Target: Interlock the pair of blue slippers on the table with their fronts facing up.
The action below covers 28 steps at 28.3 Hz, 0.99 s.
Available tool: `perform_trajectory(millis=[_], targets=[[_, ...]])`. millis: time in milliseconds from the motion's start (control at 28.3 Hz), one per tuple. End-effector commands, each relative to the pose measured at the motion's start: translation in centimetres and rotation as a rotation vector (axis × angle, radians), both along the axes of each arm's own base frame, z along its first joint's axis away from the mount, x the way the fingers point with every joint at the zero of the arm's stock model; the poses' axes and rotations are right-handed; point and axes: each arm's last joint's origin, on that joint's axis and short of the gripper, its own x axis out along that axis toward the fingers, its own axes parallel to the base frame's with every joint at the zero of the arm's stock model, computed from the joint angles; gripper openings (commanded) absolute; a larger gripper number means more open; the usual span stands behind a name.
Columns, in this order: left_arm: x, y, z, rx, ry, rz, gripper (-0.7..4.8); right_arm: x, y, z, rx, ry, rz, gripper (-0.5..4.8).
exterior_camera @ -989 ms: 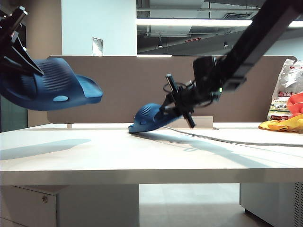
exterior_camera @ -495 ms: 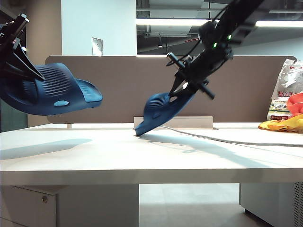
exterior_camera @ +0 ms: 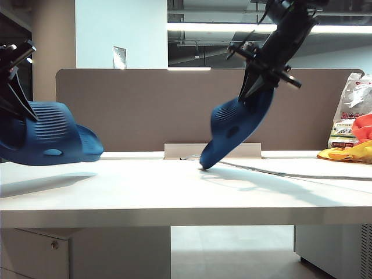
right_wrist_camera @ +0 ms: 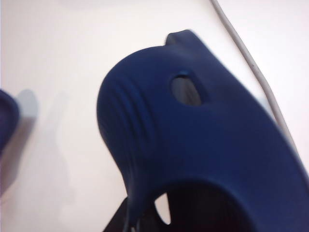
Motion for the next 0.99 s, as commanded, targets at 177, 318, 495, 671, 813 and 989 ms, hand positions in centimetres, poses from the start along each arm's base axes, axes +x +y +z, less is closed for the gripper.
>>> perform_trajectory(millis=[177, 318, 495, 671, 813, 989], targets=[[-0.1, -2.7, 3.8, 0.039, -0.032, -0.233, -0.06, -2.8, -0.7, 3.1, 0.036, -0.023, 0.195, -0.05], [-0.7, -3.7, 3.9, 0.061, 0.008, -0.325, -0.06, -4.2, -2.4, 5.0, 0.090, -0.036, 0.232, -0.05], [-1.2, -3.7, 3.0, 0.127, 0.096, -0.339, -0.06, -6.1, -4.5, 7.0, 0.170, -0.043, 0.314, -0.05], [-1.2, -4.3, 3.0, -0.094, 0.049, -0.495, -0.06, -7.1, -4.5, 6.9, 0.309, -0.052, 0.525, -0.05], [-0.5, -4.4, 2.7, -0.197, 0.029, -0.552, -0.06, -7.8, -4.6, 6.6, 0.298, -0.054, 0.595, -0.05], [1.4, -4.5, 1.5, -0.262, 0.046, -0.595, -0.06, -7.9, -5.6, 6.3, 0.274, -0.057, 0.598, -0.05]])
